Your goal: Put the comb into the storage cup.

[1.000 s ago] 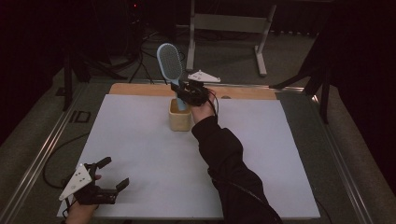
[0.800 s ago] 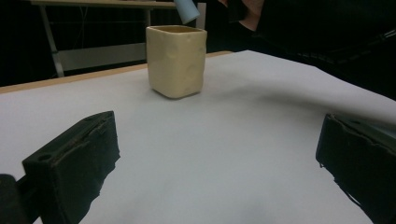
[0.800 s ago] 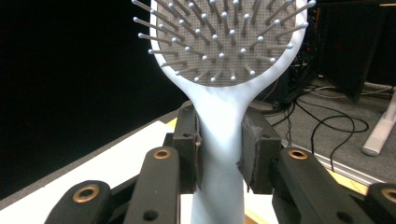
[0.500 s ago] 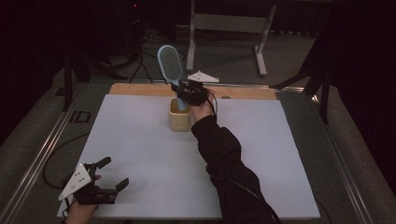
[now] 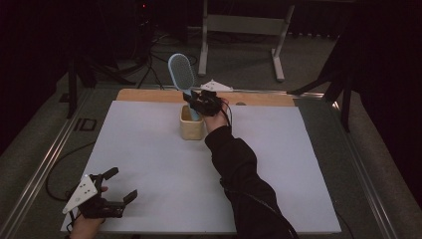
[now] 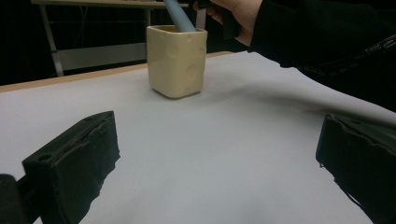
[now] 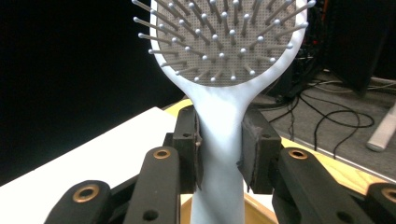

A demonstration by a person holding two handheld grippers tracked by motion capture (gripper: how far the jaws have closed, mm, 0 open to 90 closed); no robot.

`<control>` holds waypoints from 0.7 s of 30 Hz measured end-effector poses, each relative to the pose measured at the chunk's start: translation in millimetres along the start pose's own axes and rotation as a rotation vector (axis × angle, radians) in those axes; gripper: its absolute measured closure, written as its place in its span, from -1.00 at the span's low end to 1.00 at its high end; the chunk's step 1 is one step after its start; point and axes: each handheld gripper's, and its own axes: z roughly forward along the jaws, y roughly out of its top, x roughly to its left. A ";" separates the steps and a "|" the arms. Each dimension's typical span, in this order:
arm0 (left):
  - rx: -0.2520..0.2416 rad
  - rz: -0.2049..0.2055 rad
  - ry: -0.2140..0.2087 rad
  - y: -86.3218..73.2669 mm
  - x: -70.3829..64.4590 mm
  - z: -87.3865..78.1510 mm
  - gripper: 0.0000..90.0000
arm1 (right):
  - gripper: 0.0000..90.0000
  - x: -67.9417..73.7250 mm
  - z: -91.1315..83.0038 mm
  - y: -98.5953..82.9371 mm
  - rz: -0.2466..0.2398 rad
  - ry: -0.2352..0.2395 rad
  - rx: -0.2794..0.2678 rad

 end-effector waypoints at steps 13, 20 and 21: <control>-0.001 -0.005 -0.001 -0.6 0.4 0.4 -1.00 | 0.57 2.4 0.6 -11.2 -0.027 -0.007 0.009; 0.000 -0.005 -0.002 -0.8 0.4 0.6 -1.00 | 0.56 2.1 -0.9 -17.5 -0.028 -0.002 0.006; 0.000 -0.006 -0.002 -0.8 0.4 0.7 -1.00 | 0.56 1.9 -1.2 -18.8 -0.025 0.001 0.002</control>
